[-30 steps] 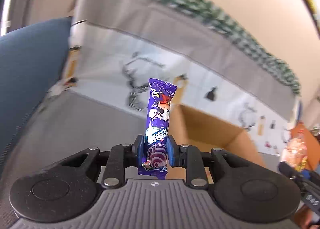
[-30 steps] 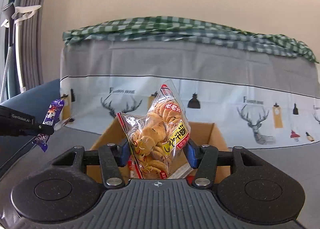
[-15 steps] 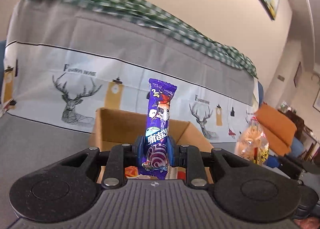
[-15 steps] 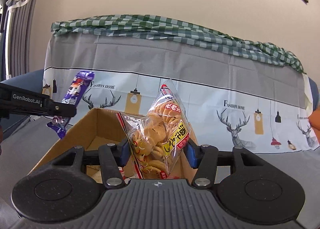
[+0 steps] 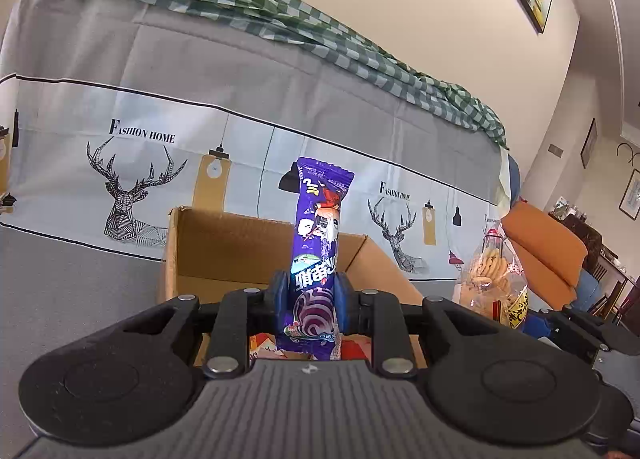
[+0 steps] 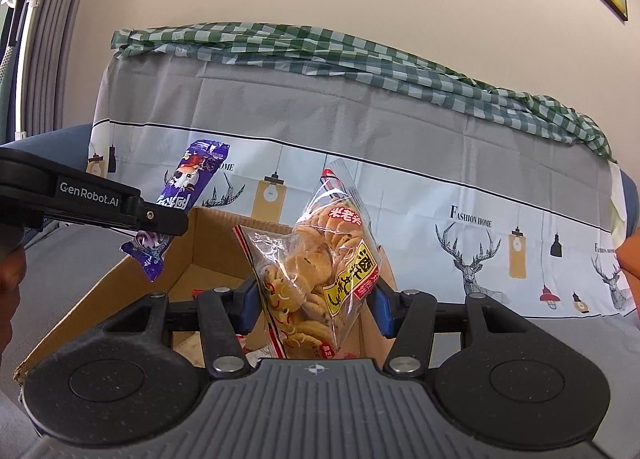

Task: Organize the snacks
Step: 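Carry the purple candy bar and cracker bag over the cardboard box with both tools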

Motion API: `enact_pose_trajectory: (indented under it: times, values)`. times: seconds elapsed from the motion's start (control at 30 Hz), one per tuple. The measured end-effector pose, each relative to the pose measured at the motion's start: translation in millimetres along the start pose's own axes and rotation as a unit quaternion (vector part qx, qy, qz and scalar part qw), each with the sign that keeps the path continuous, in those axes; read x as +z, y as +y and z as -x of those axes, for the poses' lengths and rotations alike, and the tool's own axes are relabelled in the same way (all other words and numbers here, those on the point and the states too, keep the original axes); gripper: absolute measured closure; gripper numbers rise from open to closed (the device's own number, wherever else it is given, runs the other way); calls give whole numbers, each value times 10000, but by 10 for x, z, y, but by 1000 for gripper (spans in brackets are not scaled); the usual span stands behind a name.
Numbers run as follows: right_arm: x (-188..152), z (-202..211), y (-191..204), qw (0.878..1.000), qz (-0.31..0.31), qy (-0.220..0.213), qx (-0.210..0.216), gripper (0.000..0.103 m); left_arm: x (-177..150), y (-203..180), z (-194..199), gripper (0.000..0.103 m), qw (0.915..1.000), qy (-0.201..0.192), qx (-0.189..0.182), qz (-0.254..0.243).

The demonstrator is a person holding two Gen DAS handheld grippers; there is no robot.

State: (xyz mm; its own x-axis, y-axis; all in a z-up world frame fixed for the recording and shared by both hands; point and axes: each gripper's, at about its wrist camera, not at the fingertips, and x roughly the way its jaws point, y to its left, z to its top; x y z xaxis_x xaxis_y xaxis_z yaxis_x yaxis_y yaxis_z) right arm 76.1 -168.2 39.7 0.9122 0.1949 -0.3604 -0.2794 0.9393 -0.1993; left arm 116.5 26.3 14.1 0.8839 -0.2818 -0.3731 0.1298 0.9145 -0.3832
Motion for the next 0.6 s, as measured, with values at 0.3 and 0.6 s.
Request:
enact_pose_trajectory:
  times: [0.3, 0.6]
  values:
    - [-5, -3, -3, 10000, 24, -12, -2, 47, 2, 10, 15, 77, 10000, -20, 17, 10]
    - [-12, -10, 15, 10000, 65, 1, 2, 47, 0, 6, 28, 77, 10000, -20, 14, -6]
